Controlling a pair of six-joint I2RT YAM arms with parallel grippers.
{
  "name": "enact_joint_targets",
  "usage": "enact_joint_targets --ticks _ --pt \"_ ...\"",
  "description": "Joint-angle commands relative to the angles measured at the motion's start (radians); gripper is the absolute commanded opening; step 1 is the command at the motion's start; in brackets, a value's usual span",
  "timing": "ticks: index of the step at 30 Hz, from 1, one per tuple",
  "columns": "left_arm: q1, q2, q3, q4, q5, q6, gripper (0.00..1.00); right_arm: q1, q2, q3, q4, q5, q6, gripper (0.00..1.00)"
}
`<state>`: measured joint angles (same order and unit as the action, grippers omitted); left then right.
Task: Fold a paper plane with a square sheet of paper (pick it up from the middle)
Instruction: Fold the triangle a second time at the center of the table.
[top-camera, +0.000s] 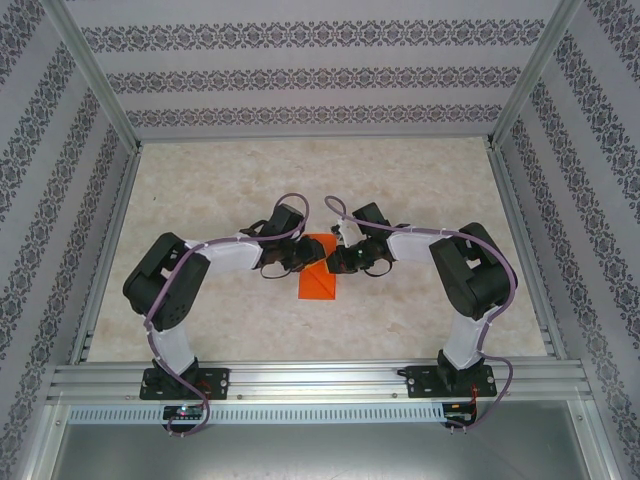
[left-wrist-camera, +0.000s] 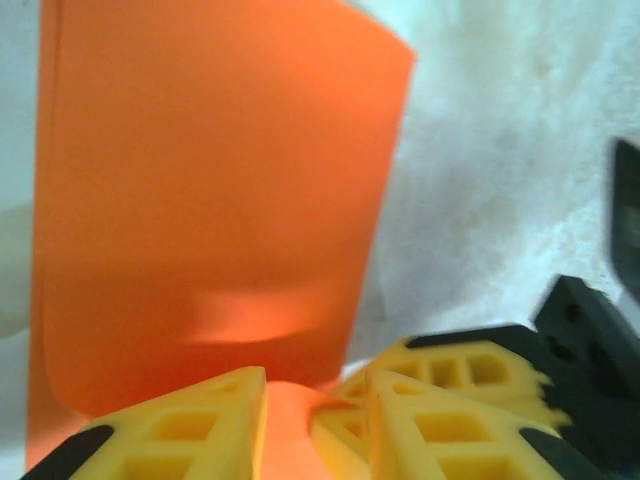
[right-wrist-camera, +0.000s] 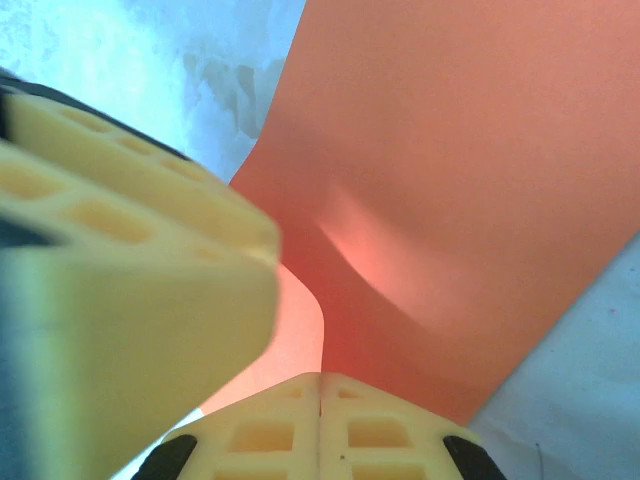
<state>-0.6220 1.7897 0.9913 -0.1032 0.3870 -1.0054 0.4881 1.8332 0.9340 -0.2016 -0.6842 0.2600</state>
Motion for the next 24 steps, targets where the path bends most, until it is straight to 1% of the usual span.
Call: enact_joint_targets --ticks 1,4,6,9,16,24 --pt "-0.003 -0.095 -0.027 -0.049 0.010 0.073 0.33 -0.008 0.003 0.023 0.016 -0.026 -0.015 0.02" --pt "-0.016 -0.141 -0.064 -0.098 0.005 0.097 0.31 -0.009 0.005 0.021 0.028 -0.022 -0.006 0.01" --pt "-0.029 -0.159 -0.098 -0.112 0.005 0.094 0.28 -0.009 0.006 0.018 0.038 -0.018 0.003 0.01" --pt "-0.046 -0.169 -0.151 -0.074 0.018 0.073 0.25 -0.008 0.008 0.011 0.053 -0.017 0.012 0.00" --pt "-0.076 -0.092 -0.151 -0.028 0.038 0.053 0.22 -0.008 0.017 0.009 0.060 -0.016 0.013 0.00" --pt "-0.078 -0.063 -0.141 -0.082 -0.002 0.081 0.21 -0.008 0.039 0.021 0.045 -0.005 -0.002 0.01"
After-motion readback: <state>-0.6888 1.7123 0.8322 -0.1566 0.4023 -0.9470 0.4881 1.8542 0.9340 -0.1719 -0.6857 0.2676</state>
